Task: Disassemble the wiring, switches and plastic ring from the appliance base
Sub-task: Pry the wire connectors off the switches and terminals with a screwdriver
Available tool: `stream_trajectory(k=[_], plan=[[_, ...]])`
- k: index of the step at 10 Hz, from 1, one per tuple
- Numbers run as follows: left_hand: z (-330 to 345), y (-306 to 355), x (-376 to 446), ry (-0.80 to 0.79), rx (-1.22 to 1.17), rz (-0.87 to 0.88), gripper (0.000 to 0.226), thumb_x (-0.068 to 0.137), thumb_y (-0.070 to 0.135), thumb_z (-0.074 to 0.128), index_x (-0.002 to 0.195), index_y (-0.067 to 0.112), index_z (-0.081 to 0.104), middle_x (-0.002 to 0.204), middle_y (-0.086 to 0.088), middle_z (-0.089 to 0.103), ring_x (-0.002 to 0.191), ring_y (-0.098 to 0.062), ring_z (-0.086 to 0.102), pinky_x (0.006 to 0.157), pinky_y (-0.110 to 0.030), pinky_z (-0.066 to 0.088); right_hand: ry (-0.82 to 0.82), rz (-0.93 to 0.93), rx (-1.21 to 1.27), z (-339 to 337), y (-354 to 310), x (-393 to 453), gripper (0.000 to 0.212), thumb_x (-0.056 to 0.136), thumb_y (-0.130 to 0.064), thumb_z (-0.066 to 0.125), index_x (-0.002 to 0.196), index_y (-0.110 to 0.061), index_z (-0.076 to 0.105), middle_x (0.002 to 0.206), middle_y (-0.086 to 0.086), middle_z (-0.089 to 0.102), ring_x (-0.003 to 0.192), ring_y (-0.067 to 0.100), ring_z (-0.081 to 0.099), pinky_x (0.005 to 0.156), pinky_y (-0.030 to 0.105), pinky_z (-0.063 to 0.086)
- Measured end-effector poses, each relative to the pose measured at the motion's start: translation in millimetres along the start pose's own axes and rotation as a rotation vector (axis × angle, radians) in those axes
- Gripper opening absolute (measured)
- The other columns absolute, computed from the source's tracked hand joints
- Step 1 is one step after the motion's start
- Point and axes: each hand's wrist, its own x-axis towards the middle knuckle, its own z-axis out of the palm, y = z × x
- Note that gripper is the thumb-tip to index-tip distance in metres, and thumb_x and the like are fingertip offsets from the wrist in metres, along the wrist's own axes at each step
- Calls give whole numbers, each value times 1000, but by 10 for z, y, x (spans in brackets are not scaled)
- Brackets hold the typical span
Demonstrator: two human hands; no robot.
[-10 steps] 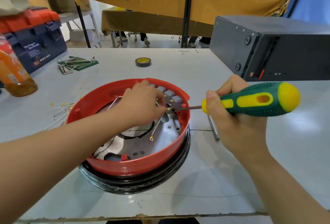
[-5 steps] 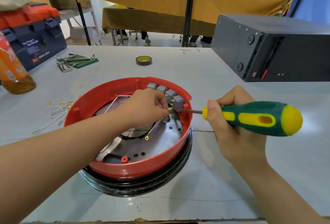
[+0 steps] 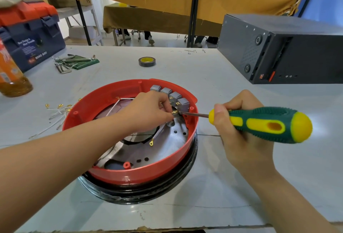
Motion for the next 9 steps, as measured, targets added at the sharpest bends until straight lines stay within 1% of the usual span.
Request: stream_trajectory(k=[1, 2, 3, 4, 5, 6, 7, 8, 9], plan=[[-6, 3, 2, -8, 2, -2, 3, 81, 17, 67, 78, 17, 66, 64, 8, 58, 60, -5, 52, 54, -20, 38, 257, -316, 43, 35, 225, -178, 35, 91, -10, 51, 60, -15, 35, 37, -11, 42, 42, 1, 48, 49, 8, 34], [-10, -2, 4, -13, 13, -2, 4, 81, 17, 66, 78, 18, 65, 65, 7, 58, 59, -5, 51, 53, -19, 36, 372, -478, -51, 39, 428, -216, 31, 85, -22, 61, 66, -17, 38, 59, -10, 51, 52, -4, 47, 54, 4, 34], [-12, -4, 13, -15, 29, 3, 4, 82, 18, 66, 79, 19, 65, 67, 6, 59, 61, -6, 53, 55, -21, 39, 391, -546, -53, 27, 439, -163, 23, 87, -23, 54, 69, -22, 39, 61, -11, 50, 53, -6, 49, 55, 3, 34], [-11, -8, 17, -17, 31, 4, 4, 82, 17, 65, 78, 19, 64, 68, 5, 61, 62, -7, 53, 56, -21, 40, 402, -566, -43, 30, 449, -173, 24, 87, -23, 54, 68, -22, 38, 57, -15, 49, 51, -4, 48, 55, 4, 34], [-6, -15, 18, -17, 30, 4, 5, 82, 17, 65, 78, 20, 64, 67, 6, 61, 61, -6, 53, 55, -21, 39, 403, -550, -52, 22, 433, -171, 27, 87, -22, 53, 66, -18, 36, 57, -10, 47, 50, -3, 46, 54, 5, 33], [-10, -17, 21, -15, 42, 9, 6, 82, 18, 64, 77, 21, 63, 65, 7, 60, 59, -4, 52, 53, -19, 35, 390, -537, -29, 22, 401, -174, 26, 87, -22, 54, 67, -19, 37, 57, -11, 46, 50, -3, 46, 54, 5, 33], [-9, -14, 19, -18, 44, 10, 7, 83, 18, 64, 76, 21, 62, 65, 7, 59, 59, -4, 51, 52, -20, 34, 396, -479, -41, 22, 354, -185, 32, 88, -18, 59, 66, -15, 36, 58, -8, 46, 50, -3, 46, 55, 6, 33], [-3, -8, 16, -17, 40, 4, 8, 83, 19, 64, 76, 21, 62, 66, 8, 58, 60, -4, 52, 53, -20, 35, 390, -378, -72, 52, 201, -287, 27, 85, -15, 55, 65, -16, 37, 52, -5, 44, 51, 2, 49, 54, 8, 34], [4, -2, 15, -11, 40, 2, 9, 82, 19, 64, 74, 22, 61, 66, 10, 57, 61, -4, 51, 54, -21, 34, 205, -145, 42, 110, -11, -205, 37, 96, 2, 39, 65, -19, 37, 30, -11, 40, 35, 4, 50, 53, 7, 40]])
